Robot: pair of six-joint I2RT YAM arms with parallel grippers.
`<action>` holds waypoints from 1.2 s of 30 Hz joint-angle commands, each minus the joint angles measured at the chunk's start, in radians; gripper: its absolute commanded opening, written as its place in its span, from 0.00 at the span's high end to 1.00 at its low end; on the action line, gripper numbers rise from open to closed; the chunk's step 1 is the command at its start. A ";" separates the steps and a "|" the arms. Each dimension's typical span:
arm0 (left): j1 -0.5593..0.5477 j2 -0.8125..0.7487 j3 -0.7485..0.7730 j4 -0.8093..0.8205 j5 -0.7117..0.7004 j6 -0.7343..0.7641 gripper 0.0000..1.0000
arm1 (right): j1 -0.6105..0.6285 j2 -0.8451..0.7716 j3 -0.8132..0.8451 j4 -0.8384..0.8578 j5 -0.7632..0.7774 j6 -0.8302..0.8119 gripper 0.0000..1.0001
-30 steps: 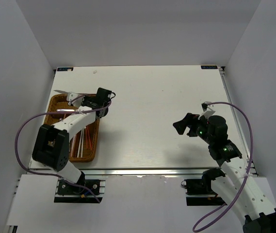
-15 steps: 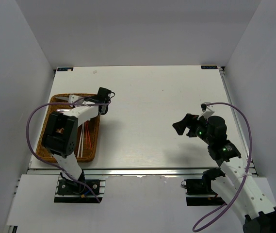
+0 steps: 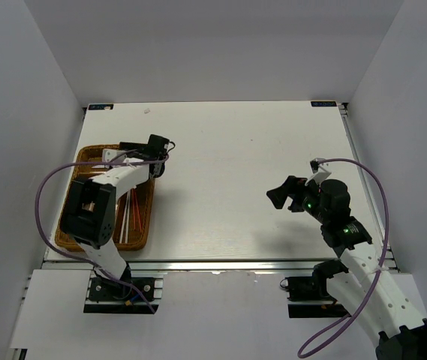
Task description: Sort the eating utensils into containers
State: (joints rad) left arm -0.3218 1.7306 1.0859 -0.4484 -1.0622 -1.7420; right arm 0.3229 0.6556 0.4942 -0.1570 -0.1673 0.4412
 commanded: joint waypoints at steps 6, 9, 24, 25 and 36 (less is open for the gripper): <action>0.027 -0.376 -0.029 0.017 -0.084 0.358 0.02 | 0.018 0.001 0.007 0.047 -0.009 -0.010 0.11; 0.035 -0.561 -0.058 0.120 0.084 0.666 0.02 | 0.028 0.007 0.017 0.047 -0.005 -0.018 0.11; 0.033 -0.871 -0.108 -0.291 0.347 1.346 0.02 | 0.050 -0.066 0.329 -0.261 0.319 -0.125 0.11; 0.035 -0.913 -0.138 -0.280 0.366 1.361 0.02 | 0.054 -0.074 0.342 -0.280 0.342 -0.139 0.11; 0.035 -1.224 -0.047 -0.446 0.499 1.397 0.02 | 0.084 -0.129 0.405 -0.453 0.324 -0.156 0.11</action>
State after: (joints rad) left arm -0.2890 0.5293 0.9848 -0.8104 -0.5999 -0.3794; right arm 0.4015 0.5442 0.8333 -0.5453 0.1364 0.3092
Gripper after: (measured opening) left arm 0.981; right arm 0.894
